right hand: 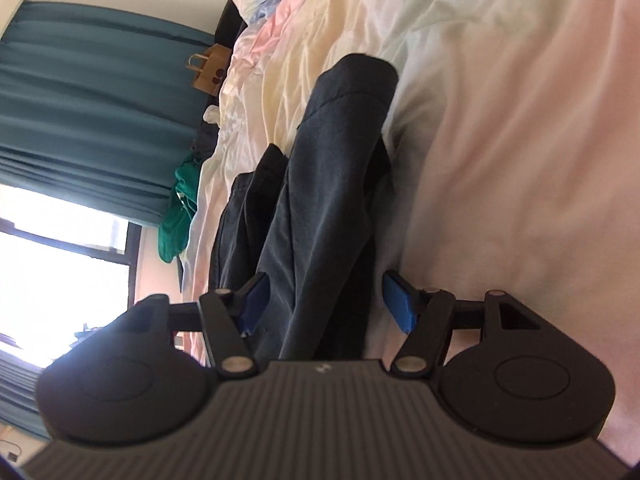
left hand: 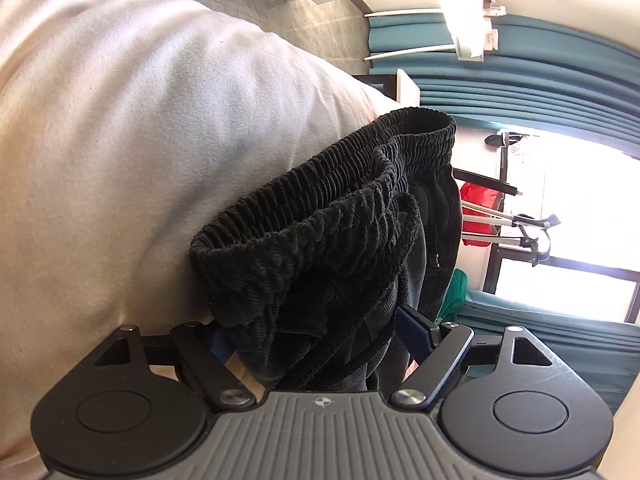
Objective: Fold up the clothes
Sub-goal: 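Lift the waistband with the left gripper while the right gripper holds the hem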
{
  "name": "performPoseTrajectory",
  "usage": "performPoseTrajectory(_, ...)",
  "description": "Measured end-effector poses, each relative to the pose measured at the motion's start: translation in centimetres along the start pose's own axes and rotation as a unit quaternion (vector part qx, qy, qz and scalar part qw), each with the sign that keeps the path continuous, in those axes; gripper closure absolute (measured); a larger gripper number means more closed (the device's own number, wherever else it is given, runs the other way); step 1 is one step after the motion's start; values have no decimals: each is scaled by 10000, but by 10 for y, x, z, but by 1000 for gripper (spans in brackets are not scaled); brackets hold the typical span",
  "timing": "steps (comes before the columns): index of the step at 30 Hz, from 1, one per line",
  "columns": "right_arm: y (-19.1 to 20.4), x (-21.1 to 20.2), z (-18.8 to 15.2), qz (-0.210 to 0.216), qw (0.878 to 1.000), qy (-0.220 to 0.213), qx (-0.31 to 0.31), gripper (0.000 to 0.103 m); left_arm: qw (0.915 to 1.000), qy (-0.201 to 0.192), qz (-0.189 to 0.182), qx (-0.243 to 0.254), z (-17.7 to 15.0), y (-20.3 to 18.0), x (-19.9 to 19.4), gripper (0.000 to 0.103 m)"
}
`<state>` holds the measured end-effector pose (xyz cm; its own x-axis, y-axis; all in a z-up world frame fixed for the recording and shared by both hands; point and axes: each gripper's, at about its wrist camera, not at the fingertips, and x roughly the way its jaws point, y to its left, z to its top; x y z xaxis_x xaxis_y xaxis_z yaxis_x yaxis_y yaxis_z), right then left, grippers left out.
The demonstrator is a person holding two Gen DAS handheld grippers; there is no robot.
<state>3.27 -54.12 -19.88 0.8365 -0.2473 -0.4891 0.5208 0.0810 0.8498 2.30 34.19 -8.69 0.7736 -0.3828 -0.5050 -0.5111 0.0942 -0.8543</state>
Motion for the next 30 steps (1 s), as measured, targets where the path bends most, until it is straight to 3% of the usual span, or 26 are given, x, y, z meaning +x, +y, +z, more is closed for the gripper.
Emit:
performPoseTrajectory(4,16,15,-5,-285,9978,-113,-585,39,9995,-24,196,240,-3,-6,10,22)
performPoseTrajectory(8,17,24,-6,-387,9958,-273,-784,43,9981,-47,375,484,-8,-11,15,21)
performPoseTrajectory(13,18,27,-5,-544,9933,-294,-972,74,9975,-53,457,538,-6,-13,21,21)
performPoseTrajectory(15,19,24,-5,-497,9940,-318,-916,81,9979,-59,413,504,-5,-13,23,26)
performPoseTrajectory(16,21,21,-5,-475,9940,-343,-924,84,9981,-77,363,495,-4,-13,26,34)
performPoseTrajectory(19,33,16,-7,-422,9916,-460,-1136,85,9986,-93,205,471,-3,-12,26,52)
performPoseTrajectory(26,40,9,-7,-372,9898,-514,-1276,86,9959,-243,-36,874,-13,-23,18,81)
performPoseTrajectory(30,38,1,-5,-313,9920,-503,-1115,86,9908,-409,-332,1243,-26,-33,4,86)
